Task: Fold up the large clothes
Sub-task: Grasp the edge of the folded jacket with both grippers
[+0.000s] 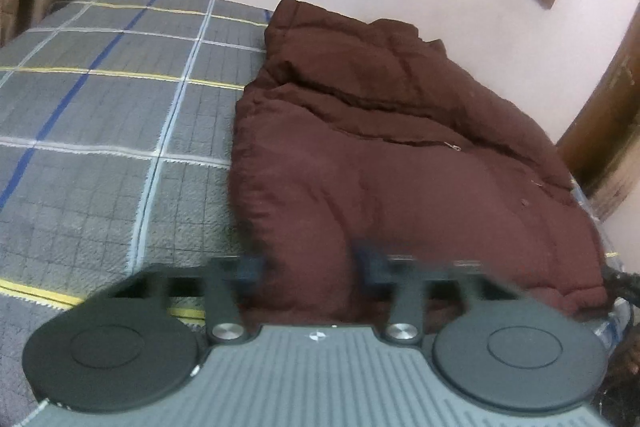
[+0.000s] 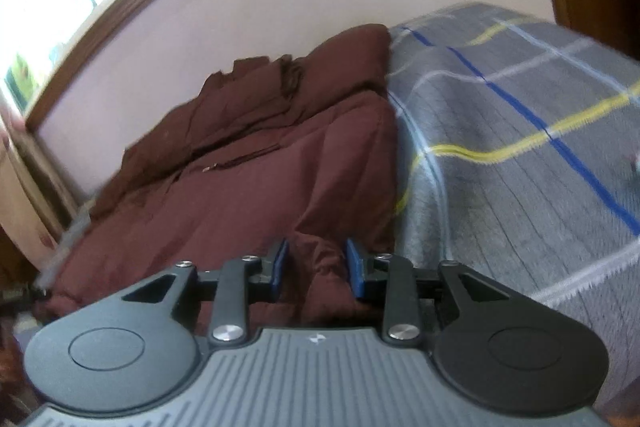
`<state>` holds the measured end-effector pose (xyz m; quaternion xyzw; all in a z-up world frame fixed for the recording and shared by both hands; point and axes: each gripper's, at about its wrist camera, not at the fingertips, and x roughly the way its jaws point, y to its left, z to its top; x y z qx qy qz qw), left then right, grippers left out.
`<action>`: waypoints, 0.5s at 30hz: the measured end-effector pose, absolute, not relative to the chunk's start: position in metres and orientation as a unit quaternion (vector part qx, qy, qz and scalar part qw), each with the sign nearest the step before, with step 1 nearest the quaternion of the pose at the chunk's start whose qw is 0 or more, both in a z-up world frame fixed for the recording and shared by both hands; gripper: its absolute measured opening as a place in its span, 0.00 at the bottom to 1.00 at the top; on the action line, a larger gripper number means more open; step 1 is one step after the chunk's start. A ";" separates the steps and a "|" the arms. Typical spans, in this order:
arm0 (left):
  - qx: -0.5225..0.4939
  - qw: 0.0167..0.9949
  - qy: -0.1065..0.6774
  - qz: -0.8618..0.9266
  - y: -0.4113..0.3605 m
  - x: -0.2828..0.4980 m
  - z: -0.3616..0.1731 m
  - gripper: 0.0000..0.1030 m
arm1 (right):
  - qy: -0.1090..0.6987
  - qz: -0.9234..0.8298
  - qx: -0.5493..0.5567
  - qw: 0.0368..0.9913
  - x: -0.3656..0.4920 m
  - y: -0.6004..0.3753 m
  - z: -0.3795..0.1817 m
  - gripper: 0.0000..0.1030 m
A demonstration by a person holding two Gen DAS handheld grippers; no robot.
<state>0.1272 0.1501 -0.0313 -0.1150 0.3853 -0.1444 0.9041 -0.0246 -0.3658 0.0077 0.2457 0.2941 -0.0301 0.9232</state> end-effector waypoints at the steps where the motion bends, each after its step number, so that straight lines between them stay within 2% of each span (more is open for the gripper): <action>1: -0.123 0.905 0.383 -0.136 0.151 0.125 -0.029 0.27 | 0.294 -0.033 0.241 0.924 -0.026 -0.364 0.009 0.15; 3: -0.125 0.911 0.372 -0.129 0.154 0.116 -0.024 0.21 | 0.285 -0.030 0.259 0.922 -0.035 -0.366 0.011 0.13; 15: -0.100 0.916 0.371 -0.117 0.160 0.071 -0.008 0.19 | 0.259 -0.009 0.362 0.895 -0.085 -0.374 0.009 0.12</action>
